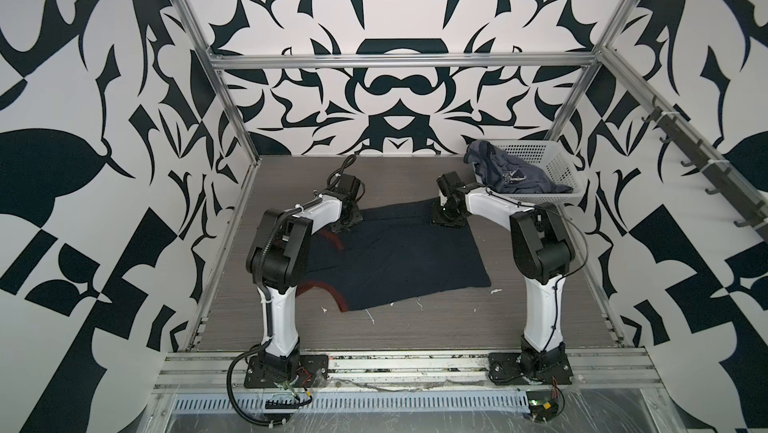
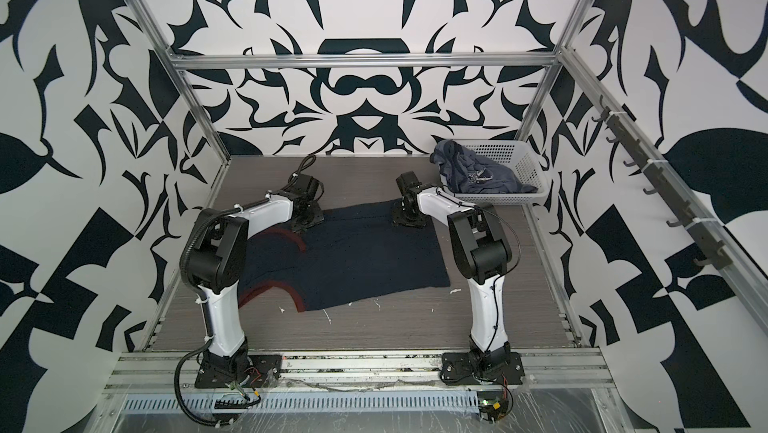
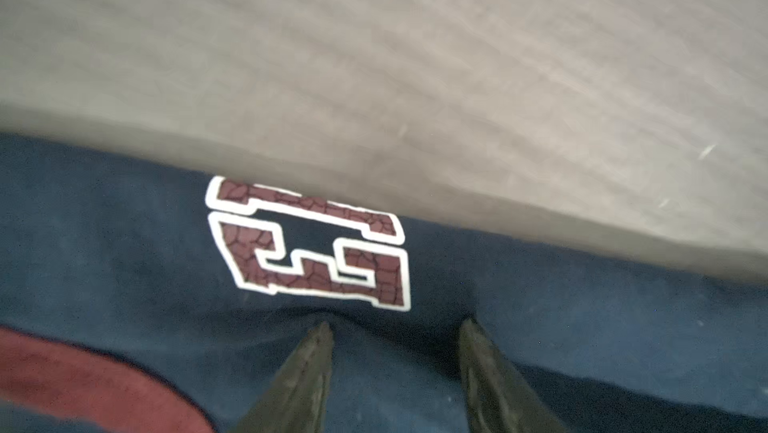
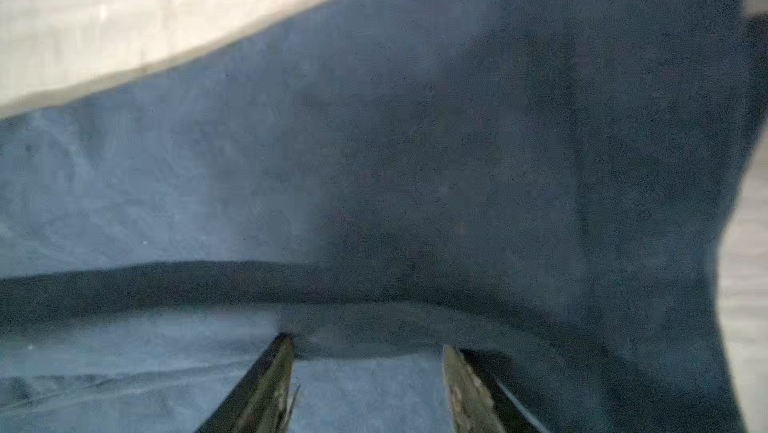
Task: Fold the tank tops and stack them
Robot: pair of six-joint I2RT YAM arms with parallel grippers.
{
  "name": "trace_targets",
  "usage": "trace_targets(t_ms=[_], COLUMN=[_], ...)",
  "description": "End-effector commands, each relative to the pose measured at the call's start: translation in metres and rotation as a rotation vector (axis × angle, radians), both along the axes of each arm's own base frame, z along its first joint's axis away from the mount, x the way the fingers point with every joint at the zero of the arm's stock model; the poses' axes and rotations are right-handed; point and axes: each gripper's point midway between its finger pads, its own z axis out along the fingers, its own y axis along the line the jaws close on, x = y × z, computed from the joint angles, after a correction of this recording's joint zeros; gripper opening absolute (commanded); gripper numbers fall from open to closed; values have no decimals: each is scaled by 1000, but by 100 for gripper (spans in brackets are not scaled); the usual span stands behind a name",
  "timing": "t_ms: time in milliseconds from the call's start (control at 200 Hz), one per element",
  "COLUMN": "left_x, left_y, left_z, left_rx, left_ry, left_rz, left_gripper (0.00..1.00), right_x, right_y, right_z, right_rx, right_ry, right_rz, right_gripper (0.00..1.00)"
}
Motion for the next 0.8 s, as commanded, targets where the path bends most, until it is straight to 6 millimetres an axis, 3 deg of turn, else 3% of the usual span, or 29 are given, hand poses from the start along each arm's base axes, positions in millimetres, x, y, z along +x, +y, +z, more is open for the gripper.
trace_targets(t_ms=[0, 155, 260, 340, 440, 630, 795], left_x=[17, 40, 26, -7, -61, -163, -213], left_y=[-9, -21, -15, -14, -21, -8, 0], left_z=[-25, 1, 39, 68, 88, 72, 60], left_rx=[-44, -39, 18, 32, -9, -48, -126], left_ry=[26, 5, 20, 27, 10, 75, 79], left_rz=[-70, -125, -83, -50, -33, 23, 71], left_gripper=[54, 56, 63, 68, 70, 69, 66], right_x=[17, 22, 5, -20, -61, -138, -181], right_y=[-15, -11, -14, -25, -45, -92, -107], right_z=[0, 30, 63, 85, 93, 80, 58], right_rx=[-4, 18, 32, 22, 0, 25, 107], right_ry=[-2, -39, -69, -89, -92, -25, 39], right_rz=[-58, -37, -11, -1, -14, -123, -218], right_gripper=[62, 62, 64, 64, 64, 63, 62])
